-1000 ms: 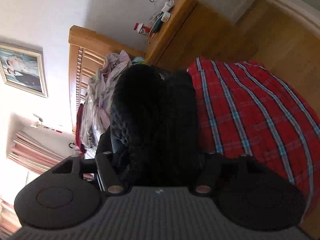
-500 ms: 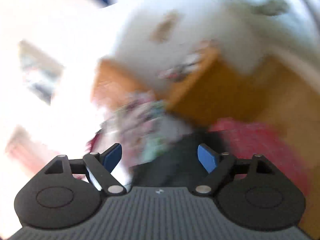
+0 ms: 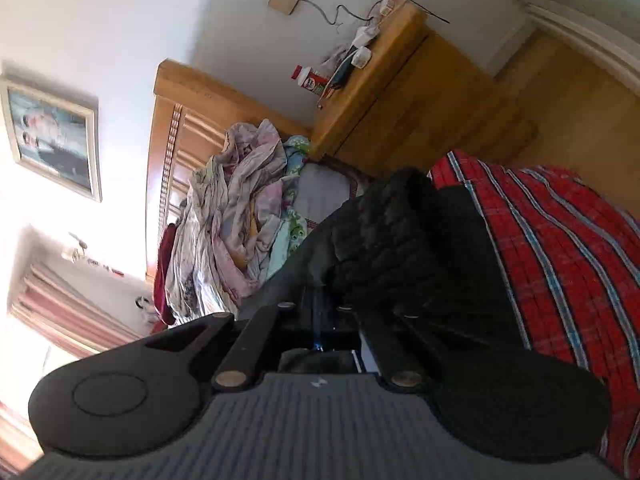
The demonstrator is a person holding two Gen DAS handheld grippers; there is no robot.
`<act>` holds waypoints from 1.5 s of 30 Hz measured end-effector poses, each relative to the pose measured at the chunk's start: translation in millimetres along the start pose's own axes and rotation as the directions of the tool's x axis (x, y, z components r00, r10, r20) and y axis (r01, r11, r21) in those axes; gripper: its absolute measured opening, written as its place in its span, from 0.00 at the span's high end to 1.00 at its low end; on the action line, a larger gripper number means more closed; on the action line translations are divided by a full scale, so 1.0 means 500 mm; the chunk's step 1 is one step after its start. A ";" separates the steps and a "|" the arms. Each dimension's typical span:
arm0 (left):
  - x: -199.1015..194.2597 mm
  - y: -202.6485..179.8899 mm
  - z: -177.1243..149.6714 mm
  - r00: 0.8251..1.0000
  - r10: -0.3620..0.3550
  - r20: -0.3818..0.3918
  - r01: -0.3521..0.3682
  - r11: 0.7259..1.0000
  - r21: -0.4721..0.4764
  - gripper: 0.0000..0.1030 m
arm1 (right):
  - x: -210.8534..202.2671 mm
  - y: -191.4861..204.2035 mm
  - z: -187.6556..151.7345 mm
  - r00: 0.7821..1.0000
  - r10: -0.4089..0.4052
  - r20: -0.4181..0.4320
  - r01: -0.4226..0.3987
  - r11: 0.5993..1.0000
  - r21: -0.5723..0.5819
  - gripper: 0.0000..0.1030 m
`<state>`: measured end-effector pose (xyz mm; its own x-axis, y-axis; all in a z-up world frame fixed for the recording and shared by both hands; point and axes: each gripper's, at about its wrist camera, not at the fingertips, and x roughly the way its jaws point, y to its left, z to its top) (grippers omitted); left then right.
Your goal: Fold clothes
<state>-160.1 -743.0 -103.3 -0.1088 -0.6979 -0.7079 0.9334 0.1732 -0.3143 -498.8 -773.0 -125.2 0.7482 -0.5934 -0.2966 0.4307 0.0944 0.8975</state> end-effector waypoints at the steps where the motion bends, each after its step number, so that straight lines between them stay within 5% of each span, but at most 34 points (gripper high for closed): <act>1: -0.020 0.000 0.000 1.000 0.022 0.019 -0.022 1.000 -0.004 0.07 | 0.000 -0.003 0.009 1.000 0.007 0.008 -0.007 1.000 0.024 0.95; 3: -0.069 0.003 0.000 0.995 0.078 0.063 -0.077 0.997 -0.009 0.06 | -0.014 0.022 0.005 0.999 0.009 0.038 -0.010 1.000 0.018 0.78; 5: -0.134 0.012 -0.008 0.983 0.146 0.112 -0.146 0.989 -0.005 0.04 | -0.054 0.065 -0.020 0.995 0.022 0.098 -0.018 0.999 -0.037 0.27; 7: -0.211 0.030 -0.029 0.965 0.207 0.163 -0.210 0.978 0.001 0.01 | -0.087 0.108 -0.040 0.990 0.045 0.135 -0.032 0.995 -0.095 0.10; 11: -0.370 0.103 -0.089 0.897 0.386 0.215 -0.380 0.922 -0.073 0.01 | -0.138 0.215 -0.096 0.979 0.099 0.177 -0.057 0.973 -0.225 0.10; 14: -0.500 0.164 -0.153 0.838 0.499 0.222 -0.467 0.865 -0.181 0.01 | -0.123 0.304 -0.166 0.980 0.164 0.110 -0.121 0.939 -0.321 0.10; 17: -0.627 0.222 -0.220 0.765 0.610 0.208 -0.546 0.785 -0.293 0.01 | -0.098 0.394 -0.274 0.978 0.207 -0.019 -0.195 0.882 -0.428 0.10; 19: -0.710 0.252 -0.276 0.687 0.708 0.164 -0.628 0.692 -0.356 0.01 | -0.070 0.459 -0.390 0.964 0.204 -0.168 -0.263 0.811 -0.522 0.10; 22: -0.815 0.274 -0.371 0.540 0.835 0.105 -0.746 0.532 -0.400 0.01 | -0.031 0.557 -0.566 0.910 0.161 -0.382 -0.383 0.681 -0.625 0.10; 23: -0.850 0.279 -0.405 0.483 0.872 0.087 -0.780 0.473 -0.410 0.01 | -0.034 0.584 -0.638 0.882 0.143 -0.449 -0.431 0.629 -0.647 0.10; 25: -0.908 0.290 -0.473 0.395 0.918 0.015 -0.827 0.363 -0.429 0.01 | -0.043 0.632 -0.773 0.820 0.111 -0.561 -0.533 0.505 -0.679 0.10; 27: -0.958 0.309 -0.540 0.350 0.935 -0.057 -0.840 0.287 -0.461 0.01 | -0.058 0.679 -0.902 0.756 0.065 -0.652 -0.624 0.372 -0.687 0.10; 30: -1.024 0.329 -0.632 0.311 0.939 -0.145 -0.835 0.197 -0.513 0.01 | -0.076 0.719 -1.034 0.663 0.008 -0.749 -0.721 0.278 -0.635 0.10; 33: -1.082 0.340 -0.699 0.233 0.947 -0.219 -0.845 0.086 -0.527 0.01 | -0.097 0.751 -1.149 0.579 -0.047 -0.814 -0.792 0.205 -0.575 0.10; 35: -1.115 0.327 -0.726 0.127 0.964 -0.235 -0.861 -0.011 -0.509 0.01 | -0.113 0.763 -1.206 0.545 -0.069 -0.836 -0.817 0.178 -0.548 0.10; 38: -1.155 0.268 -0.733 -0.195 0.958 -0.209 -0.881 -0.264 -0.392 0.01 | -0.118 0.774 -1.254 0.523 -0.092 -0.847 -0.834 0.148 -0.531 0.10; 39: -1.163 0.245 -0.727 -0.322 0.929 -0.184 -0.867 -0.367 -0.337 0.01 | -0.123 0.776 -1.266 0.514 -0.094 -0.852 -0.840 0.144 -0.523 0.10; 41: -1.168 0.207 -0.708 -0.484 0.867 -0.122 -0.823 -0.498 -0.275 0.01 | -0.127 0.778 -1.291 0.502 -0.107 -0.858 -0.847 0.141 -0.513 0.10; 42: -1.170 0.188 -0.697 -0.534 0.842 -0.080 -0.803 -0.534 -0.263 0.01 | -0.127 0.776 -1.301 0.500 -0.120 -0.858 -0.846 0.146 -0.513 0.10; 43: -1.173 0.173 -0.690 -0.553 0.832 -0.043 -0.795 -0.542 -0.273 0.01 | -0.127 0.774 -1.311 0.497 -0.133 -0.858 -0.845 0.152 -0.513 0.10; 45: -1.177 0.141 -0.673 -0.540 0.842 0.008 -0.803 -0.512 -0.304 0.01 | -0.125 0.765 -1.322 0.492 -0.149 -0.858 -0.841 0.173 -0.512 0.10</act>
<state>-145.1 -86.4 78.1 0.8471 0.5171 0.1227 -0.4947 0.6830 0.5374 -47.3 -171.4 21.2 0.7368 0.3796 -0.5595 -0.2961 0.9251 0.2378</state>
